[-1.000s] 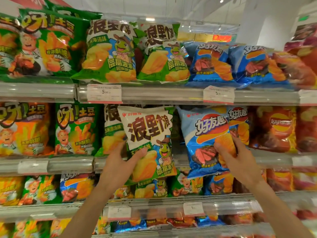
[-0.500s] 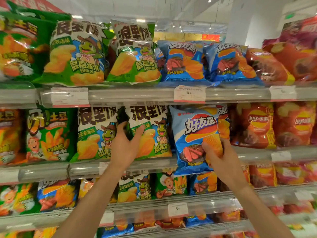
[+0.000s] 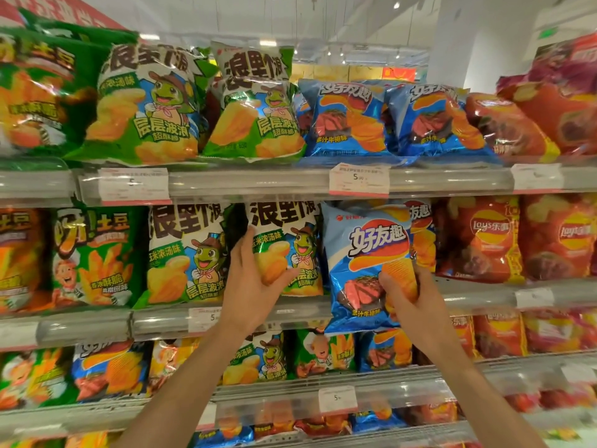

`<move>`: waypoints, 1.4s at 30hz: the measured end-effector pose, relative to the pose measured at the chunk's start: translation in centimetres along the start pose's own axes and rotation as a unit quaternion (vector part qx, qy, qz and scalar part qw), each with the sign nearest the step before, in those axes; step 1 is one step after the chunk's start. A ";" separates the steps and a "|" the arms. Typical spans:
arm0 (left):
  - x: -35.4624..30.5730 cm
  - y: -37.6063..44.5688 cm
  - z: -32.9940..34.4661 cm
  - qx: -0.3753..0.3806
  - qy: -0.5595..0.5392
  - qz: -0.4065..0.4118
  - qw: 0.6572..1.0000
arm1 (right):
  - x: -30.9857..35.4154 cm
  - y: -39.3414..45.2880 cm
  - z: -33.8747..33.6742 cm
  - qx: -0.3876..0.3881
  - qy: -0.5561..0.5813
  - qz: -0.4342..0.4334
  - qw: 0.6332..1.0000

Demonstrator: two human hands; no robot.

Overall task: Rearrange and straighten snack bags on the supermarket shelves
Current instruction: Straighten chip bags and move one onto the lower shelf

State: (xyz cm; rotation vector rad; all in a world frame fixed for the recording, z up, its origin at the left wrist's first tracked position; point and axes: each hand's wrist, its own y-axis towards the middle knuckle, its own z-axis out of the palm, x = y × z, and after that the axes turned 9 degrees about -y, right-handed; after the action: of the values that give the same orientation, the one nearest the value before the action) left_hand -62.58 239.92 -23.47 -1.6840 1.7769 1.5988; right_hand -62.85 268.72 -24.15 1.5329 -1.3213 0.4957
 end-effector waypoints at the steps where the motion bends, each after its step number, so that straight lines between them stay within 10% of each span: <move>1: 0.0 0.2 0.1 -0.004 0.003 0.005 1.000 | -0.1 0.0 0.1 0.001 0.003 0.000 1.000; 11: 1.1 -1.0 0.9 -0.030 0.086 0.024 0.996 | -0.8 0.2 -0.3 0.021 0.032 0.008 0.999; 17: -1.8 -1.2 2.7 -0.109 0.149 0.182 0.966 | -2.4 2.0 -3.3 -0.012 0.047 0.026 0.998; 29: -6.6 1.5 11.1 0.084 0.255 0.245 0.931 | -6.7 9.3 -7.8 -0.036 -0.002 0.013 0.999; 42: -5.6 1.5 11.5 0.089 0.255 0.233 0.934 | -8.8 9.5 -6.1 -0.108 -0.170 -0.091 0.975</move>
State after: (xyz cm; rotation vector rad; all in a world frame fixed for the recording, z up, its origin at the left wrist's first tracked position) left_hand -67.66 251.74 -22.88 -1.7924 2.6516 1.1442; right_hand -72.42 279.35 -24.88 1.5809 -1.4210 -0.0310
